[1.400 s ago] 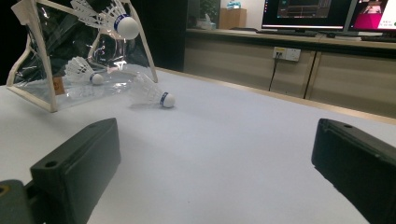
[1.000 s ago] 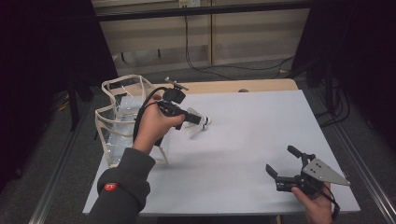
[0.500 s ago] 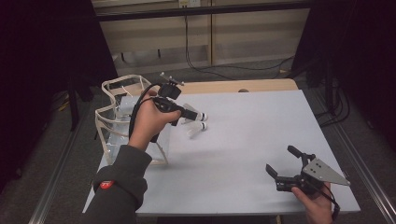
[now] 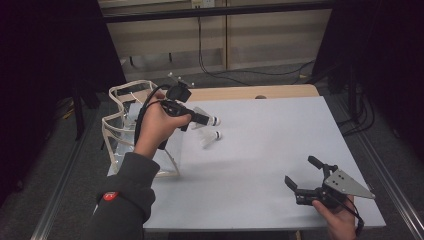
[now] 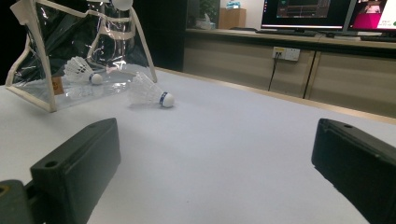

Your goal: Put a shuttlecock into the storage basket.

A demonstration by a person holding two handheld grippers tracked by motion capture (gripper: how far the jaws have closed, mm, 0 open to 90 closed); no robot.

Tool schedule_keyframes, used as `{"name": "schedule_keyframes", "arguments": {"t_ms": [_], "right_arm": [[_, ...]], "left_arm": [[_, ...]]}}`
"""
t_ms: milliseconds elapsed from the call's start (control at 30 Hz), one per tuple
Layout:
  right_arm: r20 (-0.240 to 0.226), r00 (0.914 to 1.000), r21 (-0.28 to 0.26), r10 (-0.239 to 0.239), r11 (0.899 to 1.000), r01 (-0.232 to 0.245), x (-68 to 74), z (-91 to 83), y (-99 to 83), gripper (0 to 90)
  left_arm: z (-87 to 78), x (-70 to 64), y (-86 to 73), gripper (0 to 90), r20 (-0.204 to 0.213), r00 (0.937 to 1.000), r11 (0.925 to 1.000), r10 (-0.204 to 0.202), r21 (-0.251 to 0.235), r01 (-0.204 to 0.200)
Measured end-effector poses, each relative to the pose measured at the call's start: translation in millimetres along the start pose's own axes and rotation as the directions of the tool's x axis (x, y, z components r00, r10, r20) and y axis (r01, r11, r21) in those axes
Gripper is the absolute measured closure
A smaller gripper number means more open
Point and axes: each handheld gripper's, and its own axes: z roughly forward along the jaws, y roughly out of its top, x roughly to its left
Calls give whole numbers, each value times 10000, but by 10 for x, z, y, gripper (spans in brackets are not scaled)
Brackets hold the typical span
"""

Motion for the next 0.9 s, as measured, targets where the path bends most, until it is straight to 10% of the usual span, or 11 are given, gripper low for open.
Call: {"name": "schedule_keyframes", "arguments": {"t_ms": [900], "right_arm": [[25,10000,-30,10,10000,-10,-6,-6,4,15]], "left_arm": [[-284,36,80,900,-518,9985,9995,-168,-259,154]]}}
